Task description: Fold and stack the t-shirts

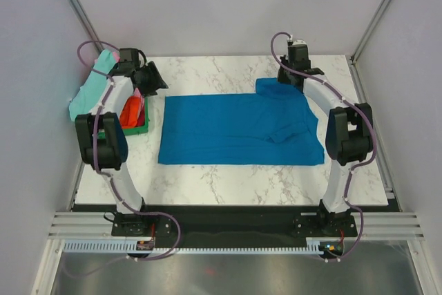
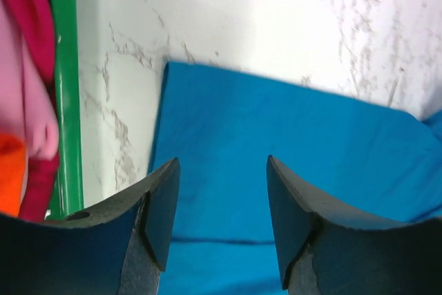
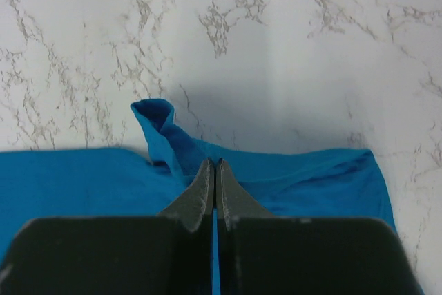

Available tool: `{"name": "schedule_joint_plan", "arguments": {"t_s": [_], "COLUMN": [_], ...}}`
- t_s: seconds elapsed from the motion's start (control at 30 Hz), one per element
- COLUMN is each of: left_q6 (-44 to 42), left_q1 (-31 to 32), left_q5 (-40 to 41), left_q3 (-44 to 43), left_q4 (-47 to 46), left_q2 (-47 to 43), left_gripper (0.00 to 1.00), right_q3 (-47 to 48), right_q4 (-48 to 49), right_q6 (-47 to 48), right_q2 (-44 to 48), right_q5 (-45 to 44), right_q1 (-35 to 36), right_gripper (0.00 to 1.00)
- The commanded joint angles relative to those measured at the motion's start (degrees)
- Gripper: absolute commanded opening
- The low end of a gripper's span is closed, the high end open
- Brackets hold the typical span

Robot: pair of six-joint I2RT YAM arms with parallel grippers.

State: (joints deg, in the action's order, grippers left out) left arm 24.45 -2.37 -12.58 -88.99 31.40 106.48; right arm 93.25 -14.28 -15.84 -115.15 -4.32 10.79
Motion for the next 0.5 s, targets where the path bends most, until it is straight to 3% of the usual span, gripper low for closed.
{"name": "schedule_joint_plan", "arguments": {"t_s": [0.0, 0.17, 0.47], "left_q6": [-1.8, -6.6, -7.7], "left_q1": [1.3, 5.2, 5.9], "left_q5": [1.7, 11.9, 19.2], "left_q3": [-9.9, -22.8, -21.1], "left_q4": [1.7, 6.6, 7.5], "left_q2": [9.6, 19.9, 22.9], "left_gripper": [0.6, 0.61, 0.61], "right_q3": [-5.7, -11.3, -16.9], "right_q4": [3.2, 3.4, 4.4], "right_q6": [-2.4, -3.2, -2.7], "right_q2": [6.7, 12.0, 17.1], "right_q5": [2.7, 4.1, 4.1], "right_q1": [0.4, 0.6, 0.7], "right_gripper": [0.0, 0.0, 0.0]}}
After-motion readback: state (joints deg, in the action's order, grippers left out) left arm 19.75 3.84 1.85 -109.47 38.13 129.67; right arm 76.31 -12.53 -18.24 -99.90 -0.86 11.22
